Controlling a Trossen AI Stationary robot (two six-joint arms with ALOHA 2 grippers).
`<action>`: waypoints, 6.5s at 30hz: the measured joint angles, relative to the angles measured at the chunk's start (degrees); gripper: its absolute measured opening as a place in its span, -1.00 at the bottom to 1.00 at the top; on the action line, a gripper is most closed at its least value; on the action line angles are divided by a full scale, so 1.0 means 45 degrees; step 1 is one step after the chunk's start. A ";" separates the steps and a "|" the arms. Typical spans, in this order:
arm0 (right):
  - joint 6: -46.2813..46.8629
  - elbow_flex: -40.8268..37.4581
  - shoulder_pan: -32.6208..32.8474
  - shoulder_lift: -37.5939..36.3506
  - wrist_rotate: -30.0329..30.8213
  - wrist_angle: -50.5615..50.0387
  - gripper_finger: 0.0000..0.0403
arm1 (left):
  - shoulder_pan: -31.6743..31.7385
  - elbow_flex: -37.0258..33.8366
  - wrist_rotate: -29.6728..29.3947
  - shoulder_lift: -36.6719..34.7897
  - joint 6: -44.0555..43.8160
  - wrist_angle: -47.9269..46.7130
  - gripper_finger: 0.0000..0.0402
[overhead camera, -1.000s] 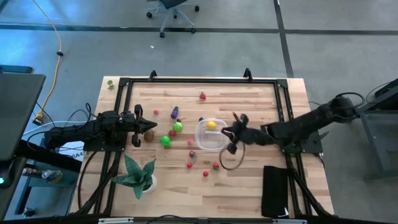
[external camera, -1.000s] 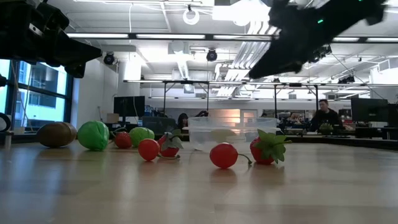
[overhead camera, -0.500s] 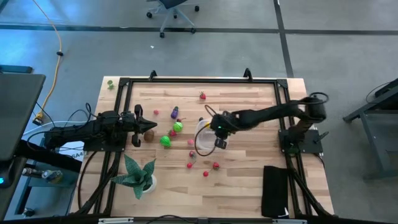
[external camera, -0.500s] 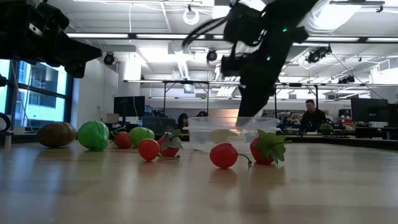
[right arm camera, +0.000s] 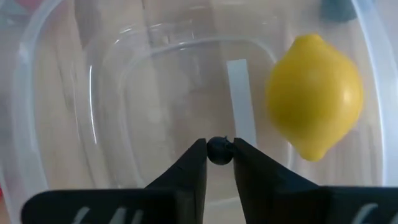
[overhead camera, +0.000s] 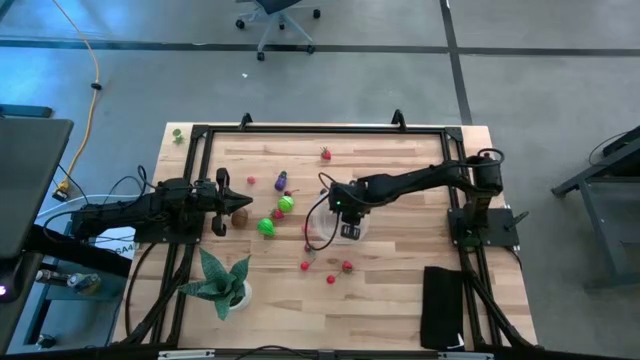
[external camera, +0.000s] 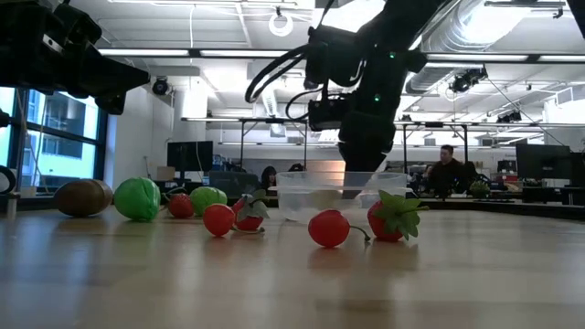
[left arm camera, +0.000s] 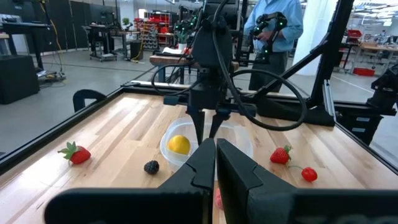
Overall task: Pick and placing Produce into tupperware
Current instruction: Put the blueberry into the transparent container, then put the red strawberry into the transparent container, then put the red cherry into the transparent container
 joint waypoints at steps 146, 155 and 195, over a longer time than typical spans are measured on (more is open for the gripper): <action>-0.1699 0.1751 0.0029 -0.0749 -0.0598 -0.1342 -0.27 | 0.0002 0.0000 0.0000 -0.0005 0.0002 0.0000 -0.97; -0.2292 0.1739 -0.0281 0.0601 -0.1429 -0.0688 -0.27 | 0.0001 0.0004 0.0000 -0.0004 0.0001 -0.0005 -0.97; -0.2005 0.1753 -0.0080 0.0494 -0.1123 -0.1273 -0.02 | 0.0005 0.0004 0.0000 -0.0004 0.0004 -0.0001 -0.97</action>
